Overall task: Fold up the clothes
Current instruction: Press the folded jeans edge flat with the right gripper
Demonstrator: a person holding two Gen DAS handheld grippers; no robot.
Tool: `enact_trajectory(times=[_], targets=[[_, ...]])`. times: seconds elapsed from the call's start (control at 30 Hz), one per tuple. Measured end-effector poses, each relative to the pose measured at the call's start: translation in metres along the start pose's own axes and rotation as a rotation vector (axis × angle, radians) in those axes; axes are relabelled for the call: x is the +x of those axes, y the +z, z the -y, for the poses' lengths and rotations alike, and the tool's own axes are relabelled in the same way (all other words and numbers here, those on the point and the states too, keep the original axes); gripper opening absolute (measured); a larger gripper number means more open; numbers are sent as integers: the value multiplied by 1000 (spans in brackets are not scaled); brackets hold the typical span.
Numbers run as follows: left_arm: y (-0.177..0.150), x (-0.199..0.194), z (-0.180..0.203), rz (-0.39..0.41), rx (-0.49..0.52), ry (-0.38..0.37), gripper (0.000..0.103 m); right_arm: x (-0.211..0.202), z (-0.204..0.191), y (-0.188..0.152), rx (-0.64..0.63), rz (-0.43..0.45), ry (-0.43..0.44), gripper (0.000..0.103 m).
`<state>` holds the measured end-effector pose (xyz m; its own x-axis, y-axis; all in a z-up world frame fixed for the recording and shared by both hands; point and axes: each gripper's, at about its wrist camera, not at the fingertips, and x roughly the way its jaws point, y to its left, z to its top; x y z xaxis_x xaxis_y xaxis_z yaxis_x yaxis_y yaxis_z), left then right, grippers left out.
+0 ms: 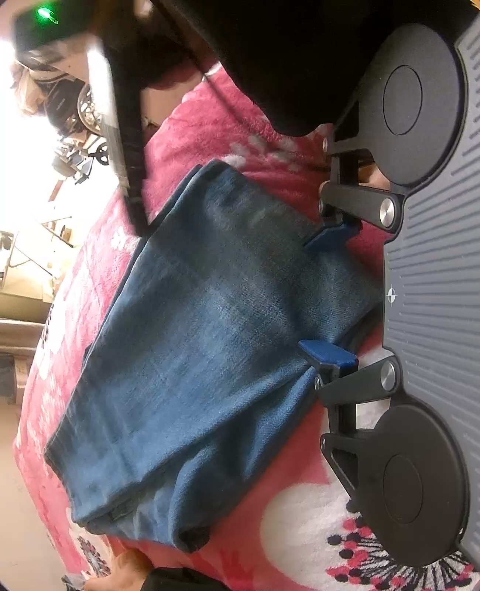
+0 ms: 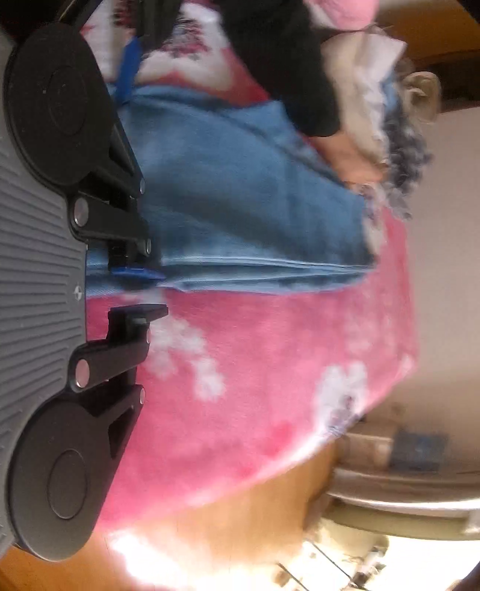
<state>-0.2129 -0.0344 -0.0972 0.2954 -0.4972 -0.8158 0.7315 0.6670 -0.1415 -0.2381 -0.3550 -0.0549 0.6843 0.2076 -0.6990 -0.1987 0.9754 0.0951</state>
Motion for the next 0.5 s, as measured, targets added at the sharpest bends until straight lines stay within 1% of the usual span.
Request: enact_trajectory(times=[0.03, 0.1, 0.13, 0.17, 0.2, 0.23, 0.3, 0.33, 0.37, 0.5], targets=[[0, 0, 0, 1, 6, 1, 56, -2, 0, 2, -8, 18, 3, 14], [-1, -1, 0, 2, 18, 2, 56, 9, 2, 4, -35, 17, 6, 14], [-1, -1, -1, 2, 18, 0, 56, 19, 3, 2, -61, 0, -4, 14], [0, -1, -2, 0, 16, -2, 56, 39, 3, -4, -114, -53, -38, 11], [0, -1, -3, 0, 10, -5, 56, 53, 3, -9, -157, -81, -57, 10], [0, -1, -4, 1, 2, -8, 56, 52, 5, -8, -170, -65, -46, 10], [-1, -2, -6, 2, -14, -15, 56, 43, 7, 8, -157, -78, -42, 9], [-1, -2, -6, 3, -19, -18, 56, 37, 8, 15, -164, -69, -40, 10], [0, -2, -6, 3, -22, -19, 56, 28, 8, 19, -185, -40, -34, 10], [2, -4, -8, -3, -28, -33, 56, 5, 14, 16, -143, -36, 41, 10]])
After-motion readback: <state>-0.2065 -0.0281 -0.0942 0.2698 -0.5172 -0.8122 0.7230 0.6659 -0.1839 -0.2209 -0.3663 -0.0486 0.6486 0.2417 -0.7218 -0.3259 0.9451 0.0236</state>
